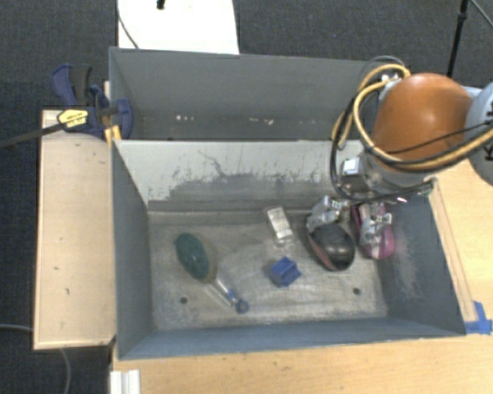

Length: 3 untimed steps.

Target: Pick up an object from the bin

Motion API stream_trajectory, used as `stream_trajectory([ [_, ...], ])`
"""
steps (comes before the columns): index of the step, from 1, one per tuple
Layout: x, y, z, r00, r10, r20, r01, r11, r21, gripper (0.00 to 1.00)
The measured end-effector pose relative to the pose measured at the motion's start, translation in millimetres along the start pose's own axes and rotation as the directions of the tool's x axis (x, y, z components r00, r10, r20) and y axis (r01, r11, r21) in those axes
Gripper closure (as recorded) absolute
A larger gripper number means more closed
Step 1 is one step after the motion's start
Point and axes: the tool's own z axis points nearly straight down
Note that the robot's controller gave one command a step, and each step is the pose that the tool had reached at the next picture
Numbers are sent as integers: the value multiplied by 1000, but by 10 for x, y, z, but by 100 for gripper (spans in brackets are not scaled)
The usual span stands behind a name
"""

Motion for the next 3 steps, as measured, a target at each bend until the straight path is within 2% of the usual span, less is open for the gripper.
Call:
stream_trajectory([
  [1, 90, 18, 646, 980, -200, -4, 200, 980, -5, 0],
  [2, 93, 13, 635, 981, -194, -5, 194, 981, -5, 100],
  [3, 765, -90, -951, 945, -328, -8, 328, 945, 0, 100],
])
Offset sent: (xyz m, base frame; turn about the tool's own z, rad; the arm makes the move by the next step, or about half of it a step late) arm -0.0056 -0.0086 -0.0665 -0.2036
